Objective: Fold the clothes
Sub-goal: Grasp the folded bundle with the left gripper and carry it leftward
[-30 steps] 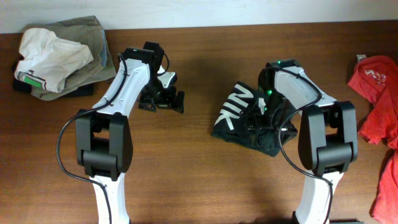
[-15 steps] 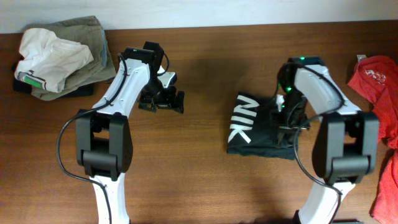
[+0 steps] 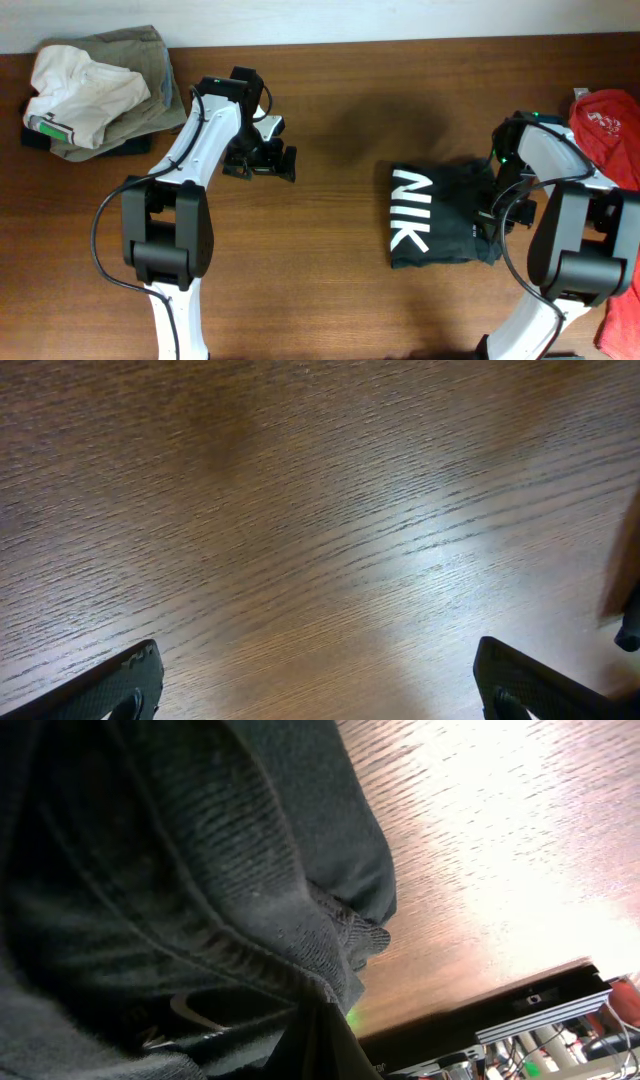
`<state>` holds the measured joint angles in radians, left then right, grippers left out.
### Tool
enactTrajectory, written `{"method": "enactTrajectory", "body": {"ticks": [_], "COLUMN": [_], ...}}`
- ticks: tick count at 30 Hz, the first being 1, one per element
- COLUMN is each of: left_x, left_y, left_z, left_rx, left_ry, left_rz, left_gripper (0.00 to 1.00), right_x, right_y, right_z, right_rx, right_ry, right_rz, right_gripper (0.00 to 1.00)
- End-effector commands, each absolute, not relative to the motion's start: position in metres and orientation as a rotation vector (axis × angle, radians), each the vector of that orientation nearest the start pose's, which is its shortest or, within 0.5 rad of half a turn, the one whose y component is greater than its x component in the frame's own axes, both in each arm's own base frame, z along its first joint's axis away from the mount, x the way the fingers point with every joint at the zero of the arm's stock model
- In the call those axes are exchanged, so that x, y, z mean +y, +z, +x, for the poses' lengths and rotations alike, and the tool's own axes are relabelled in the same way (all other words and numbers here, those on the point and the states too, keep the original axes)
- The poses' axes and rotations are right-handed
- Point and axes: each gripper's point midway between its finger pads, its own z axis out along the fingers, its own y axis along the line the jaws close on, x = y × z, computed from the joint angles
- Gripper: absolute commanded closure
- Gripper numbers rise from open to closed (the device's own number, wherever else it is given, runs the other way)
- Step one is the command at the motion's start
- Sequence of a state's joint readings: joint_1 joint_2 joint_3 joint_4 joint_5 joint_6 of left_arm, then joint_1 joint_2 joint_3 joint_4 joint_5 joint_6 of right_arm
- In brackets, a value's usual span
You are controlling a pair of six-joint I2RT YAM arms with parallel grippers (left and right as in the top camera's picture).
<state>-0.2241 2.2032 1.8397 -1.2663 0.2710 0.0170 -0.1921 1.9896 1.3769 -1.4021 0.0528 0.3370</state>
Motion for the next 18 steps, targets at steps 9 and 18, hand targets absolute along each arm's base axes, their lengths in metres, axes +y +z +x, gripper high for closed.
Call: {"method": "enactTrajectory", "body": {"ticks": [9, 18], "left_x": [-0.235, -0.342], "left_y": [0.066, 0.023], "left_z": [0.356, 0.295], "left_rx": [2.998, 2.814], "left_ry": [-1.130, -1.470], "left_rz": [0.670, 0.798], "left_gripper": [0.01, 0.01], "right_x": [-0.090, -0.171], "right_y": [0.148, 0.151], "right_z": [0.352, 0.344], "right_rx": [2.921, 2.731], "right_ry": [-0.001, -0.019], "right_rz": [0.907, 1.177], "right_gripper": [0.01, 0.01]}}
